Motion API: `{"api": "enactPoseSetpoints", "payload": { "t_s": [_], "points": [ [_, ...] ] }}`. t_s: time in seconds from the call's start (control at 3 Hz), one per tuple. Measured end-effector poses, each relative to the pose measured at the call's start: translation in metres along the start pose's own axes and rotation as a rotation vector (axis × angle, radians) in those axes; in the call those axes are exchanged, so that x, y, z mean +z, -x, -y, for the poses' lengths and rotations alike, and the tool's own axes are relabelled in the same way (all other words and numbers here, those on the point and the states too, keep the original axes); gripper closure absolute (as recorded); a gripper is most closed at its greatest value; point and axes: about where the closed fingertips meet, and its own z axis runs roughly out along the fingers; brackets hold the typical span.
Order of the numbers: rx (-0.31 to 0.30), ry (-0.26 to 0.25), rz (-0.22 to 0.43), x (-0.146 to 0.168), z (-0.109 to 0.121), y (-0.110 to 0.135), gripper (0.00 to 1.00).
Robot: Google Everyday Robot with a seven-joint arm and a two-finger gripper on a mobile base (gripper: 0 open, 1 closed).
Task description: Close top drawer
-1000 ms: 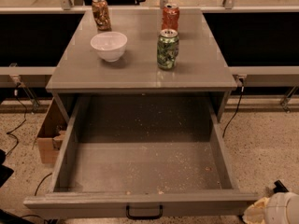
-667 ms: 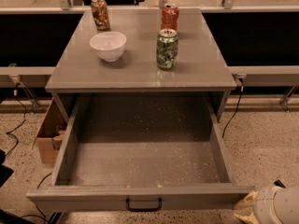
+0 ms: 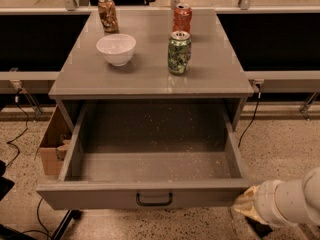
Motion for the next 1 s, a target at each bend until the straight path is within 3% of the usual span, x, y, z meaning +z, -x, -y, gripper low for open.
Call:
{"api": "enactPoseSetpoints", "payload": {
  "t_s": [0.67,1.0],
  "points": [
    [-0.096,-0.036,0.043,0.006,0.058,0.043,1.0],
    [-0.096,-0.036,0.043,0.006,0.058,0.043,1.0]
  ]
}}
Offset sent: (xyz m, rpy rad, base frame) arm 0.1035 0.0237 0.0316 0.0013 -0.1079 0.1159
